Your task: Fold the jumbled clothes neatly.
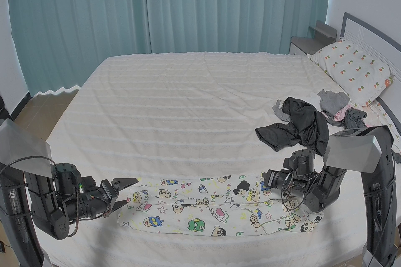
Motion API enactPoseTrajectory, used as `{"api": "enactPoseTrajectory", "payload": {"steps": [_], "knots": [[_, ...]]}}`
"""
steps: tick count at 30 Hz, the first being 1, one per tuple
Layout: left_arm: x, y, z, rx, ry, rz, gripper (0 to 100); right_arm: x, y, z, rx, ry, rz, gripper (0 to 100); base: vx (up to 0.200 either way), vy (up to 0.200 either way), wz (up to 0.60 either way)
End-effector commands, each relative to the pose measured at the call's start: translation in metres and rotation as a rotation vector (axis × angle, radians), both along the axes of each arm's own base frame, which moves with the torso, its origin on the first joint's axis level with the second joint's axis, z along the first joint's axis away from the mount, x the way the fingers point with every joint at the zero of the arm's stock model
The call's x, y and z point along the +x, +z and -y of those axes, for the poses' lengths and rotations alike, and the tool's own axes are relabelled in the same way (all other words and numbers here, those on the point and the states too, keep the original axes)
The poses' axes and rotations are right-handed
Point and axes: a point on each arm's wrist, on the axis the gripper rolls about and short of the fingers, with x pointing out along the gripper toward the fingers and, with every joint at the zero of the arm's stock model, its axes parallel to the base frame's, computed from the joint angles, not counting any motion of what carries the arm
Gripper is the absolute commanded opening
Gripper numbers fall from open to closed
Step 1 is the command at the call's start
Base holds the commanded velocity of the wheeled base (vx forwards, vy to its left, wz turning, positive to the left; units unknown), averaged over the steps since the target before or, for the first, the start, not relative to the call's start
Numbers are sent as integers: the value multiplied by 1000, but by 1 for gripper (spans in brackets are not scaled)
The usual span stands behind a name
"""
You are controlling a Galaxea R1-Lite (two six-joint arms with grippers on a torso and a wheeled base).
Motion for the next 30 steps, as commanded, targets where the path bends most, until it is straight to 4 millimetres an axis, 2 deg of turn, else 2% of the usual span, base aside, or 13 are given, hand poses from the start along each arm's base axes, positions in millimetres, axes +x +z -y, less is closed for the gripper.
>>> {"api": "enactPoseTrajectory", "payload": {"steps": [1,4,17,18,21,25,30], "knots": [[1,1,0,-2,1,16,100,-5,0,-2,0,10,3,0,0,0,0],[1,1,0,-2,1,16,100,-8,2,-8,11,29,38,0,0,0,0],[1,1,0,-2,-1,16,100,-9,0,-11,16,50,43,0,0,0,0],[1,1,0,-2,-1,16,100,-9,0,-11,16,50,43,100,0,0,0],[1,1,0,-1,-1,15,100,-10,2,-10,14,49,46,100,0,0,0],[3,0,1,5,-1,19,100,-10,13,-8,21,41,66,100,0,0,0],[16,0,2,27,33,63,100,-30,37,7,23,-5,61,100,0,0,0]]}}
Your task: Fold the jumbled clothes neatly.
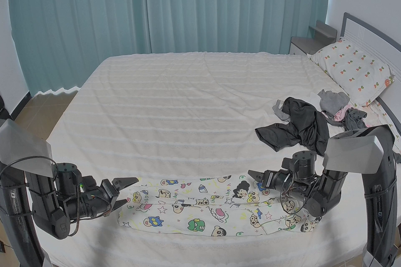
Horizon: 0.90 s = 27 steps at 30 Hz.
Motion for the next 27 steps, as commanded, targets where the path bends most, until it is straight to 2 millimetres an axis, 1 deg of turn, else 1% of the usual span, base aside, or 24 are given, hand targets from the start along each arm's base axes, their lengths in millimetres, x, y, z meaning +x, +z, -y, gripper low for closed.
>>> {"api": "enactPoseTrajectory", "payload": {"steps": [1,3,4,5,6,7,10,15,21,27], "knots": [[15,0,1,33,32,64,100,-26,29,21,21,-62,-12,100,0,0,0],[19,-2,-1,74,18,99,100,-43,36,31,71,-105,-40,100,0,0,0],[19,-2,-2,79,17,102,100,-44,36,32,77,-110,-42,100,0,0,0],[24,-6,-2,140,-13,144,100,-59,39,38,130,-131,-54,100,0,0,0],[25,-8,-2,157,-21,153,100,-61,40,40,145,-138,-51,100,0,0,0],[32,-15,-1,224,-54,191,100,-71,38,45,203,-147,-72,100,0,0,0],[38,-20,0,264,-83,188,100,-75,31,46,203,-130,-121,100,0,0,0],[50,-30,1,289,-116,54,100,-72,27,51,214,-147,-136,100,0,0,0],[60,-31,4,305,-127,38,100,-73,26,53,216,-143,-146,100,0,0,0],[70,-31,13,324,-135,25,100,-74,23,53,213,-143,-154,100,0,0,0]]}}
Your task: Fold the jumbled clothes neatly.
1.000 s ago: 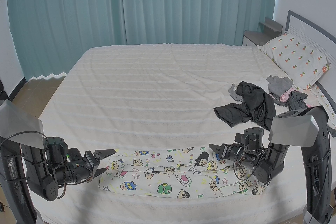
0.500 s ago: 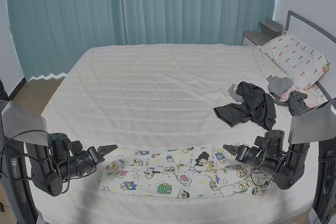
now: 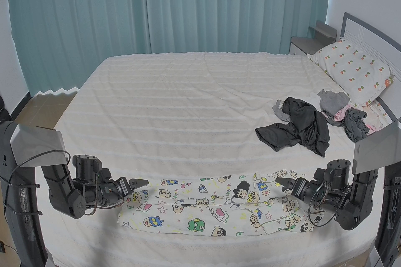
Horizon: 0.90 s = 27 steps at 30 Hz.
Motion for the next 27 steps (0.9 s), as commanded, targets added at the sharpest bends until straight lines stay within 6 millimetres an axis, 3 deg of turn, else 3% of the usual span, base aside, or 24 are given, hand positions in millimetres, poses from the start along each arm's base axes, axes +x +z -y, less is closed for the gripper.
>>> {"api": "enactPoseTrajectory", "payload": {"steps": [1,3,4,11,21,27], "knots": [[10,1,6,14,-7,12,100,0,-1,0,0,0,-1,100,0,0,0],[12,0,9,46,-11,8,100,0,-1,1,0,-2,-1,100,0,0,0],[12,-1,9,77,-9,-6,0,0,-2,2,0,-5,-1,100,0,0,0],[27,3,11,185,50,-113,0,-1,-2,2,-3,-3,-3,100,0,0,0],[33,28,11,174,61,-46,0,3,-8,2,-9,-5,-14,100,0,0,0],[41,35,12,171,55,-2,0,18,-23,3,-11,-20,-13,100,0,0,0]]}}
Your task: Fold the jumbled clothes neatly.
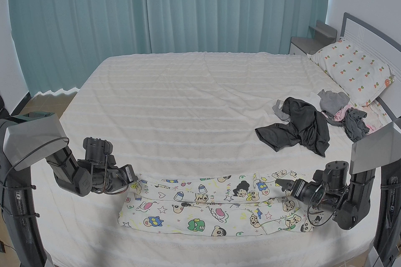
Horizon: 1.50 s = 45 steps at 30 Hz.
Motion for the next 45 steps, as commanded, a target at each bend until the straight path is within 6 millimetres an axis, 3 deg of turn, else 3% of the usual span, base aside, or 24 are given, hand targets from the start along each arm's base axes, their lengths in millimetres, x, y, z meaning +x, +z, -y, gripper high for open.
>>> {"api": "enactPoseTrajectory", "payload": {"steps": [1,20,37,45], "knots": [[9,10,1,-4,-5,53,0,13,-15,2,0,-17,-1,100,0,0,0],[30,31,2,-37,-9,286,0,24,-39,-1,19,11,-38,100,0,0,0],[41,19,3,-56,-8,432,0,23,-41,-2,16,17,-50,100,0,0,0],[34,11,-5,-51,7,465,0,22,-42,-2,17,18,-54,100,0,0,0]]}}
